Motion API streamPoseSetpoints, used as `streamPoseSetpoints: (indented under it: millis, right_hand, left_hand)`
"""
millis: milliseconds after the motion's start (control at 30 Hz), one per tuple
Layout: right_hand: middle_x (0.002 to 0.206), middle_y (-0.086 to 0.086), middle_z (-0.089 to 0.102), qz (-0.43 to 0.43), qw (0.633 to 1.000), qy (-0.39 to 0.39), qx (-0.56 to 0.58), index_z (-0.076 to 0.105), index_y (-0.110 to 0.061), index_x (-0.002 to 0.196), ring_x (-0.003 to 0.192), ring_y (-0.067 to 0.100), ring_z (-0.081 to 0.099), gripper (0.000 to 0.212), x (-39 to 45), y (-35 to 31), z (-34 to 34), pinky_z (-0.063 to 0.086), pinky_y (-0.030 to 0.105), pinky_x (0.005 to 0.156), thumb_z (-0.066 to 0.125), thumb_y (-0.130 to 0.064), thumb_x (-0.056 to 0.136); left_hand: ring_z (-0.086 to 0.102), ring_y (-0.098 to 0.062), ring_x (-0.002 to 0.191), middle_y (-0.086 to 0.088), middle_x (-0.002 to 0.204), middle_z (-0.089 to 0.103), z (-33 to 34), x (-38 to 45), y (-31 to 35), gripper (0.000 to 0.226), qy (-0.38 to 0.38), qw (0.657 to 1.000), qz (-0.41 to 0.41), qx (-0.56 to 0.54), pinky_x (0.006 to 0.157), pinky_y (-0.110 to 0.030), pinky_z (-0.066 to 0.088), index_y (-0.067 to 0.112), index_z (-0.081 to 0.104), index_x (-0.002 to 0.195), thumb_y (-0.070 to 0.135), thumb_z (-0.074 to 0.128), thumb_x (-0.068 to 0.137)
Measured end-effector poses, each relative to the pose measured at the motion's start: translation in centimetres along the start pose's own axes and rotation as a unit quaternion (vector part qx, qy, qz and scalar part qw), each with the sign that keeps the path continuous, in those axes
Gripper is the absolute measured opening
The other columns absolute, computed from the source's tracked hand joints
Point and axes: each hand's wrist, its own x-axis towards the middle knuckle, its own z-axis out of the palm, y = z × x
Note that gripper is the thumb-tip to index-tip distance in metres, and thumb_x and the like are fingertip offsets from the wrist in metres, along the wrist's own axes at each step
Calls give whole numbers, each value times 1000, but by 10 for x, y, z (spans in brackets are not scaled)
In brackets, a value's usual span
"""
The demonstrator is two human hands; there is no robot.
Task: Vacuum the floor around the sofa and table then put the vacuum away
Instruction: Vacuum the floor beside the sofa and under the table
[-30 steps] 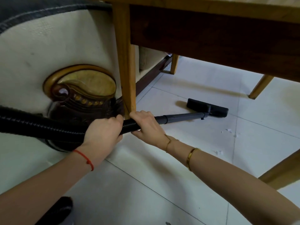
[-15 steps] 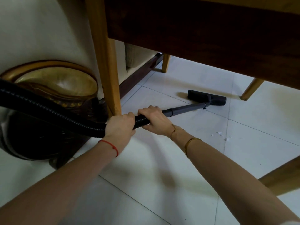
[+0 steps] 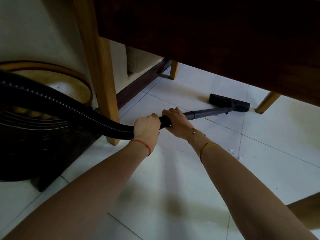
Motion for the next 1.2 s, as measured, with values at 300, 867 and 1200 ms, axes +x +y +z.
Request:
streamPoseSetpoints:
  millis: [300, 867, 1200]
  right_hand:
    - [87, 1, 54, -40, 997, 38, 60, 54, -17, 96, 84, 21, 46, 20, 3, -29, 1, 40, 35, 79, 63, -13, 78]
    - [81, -2, 52, -148, 968, 109, 172, 54, -15, 87, 77, 13, 40, 16, -30, -179, 14, 34, 30, 71, 64, -15, 75]
    - [82, -2, 51, -152, 957, 143, 199, 55, -14, 87, 78, 9, 35, 19, -37, -217, 13, 26, 24, 68, 68, -10, 75]
  left_hand:
    - [65, -22, 91, -7, 105, 64, -12, -16, -28, 30, 16, 1000, 5, 19, 63, -29, 40, 8, 46, 118, 22, 55, 94]
    - [66, -22, 89, -3, 104, 64, -52, -145, -135, 25, 13, 997, 3, 81, 62, -30, 37, 12, 46, 112, 29, 51, 94]
    - [66, -19, 89, 0, 103, 64, -62, -174, -155, 24, 46, 993, -14, 105, 63, -27, 37, 14, 45, 112, 29, 51, 94]
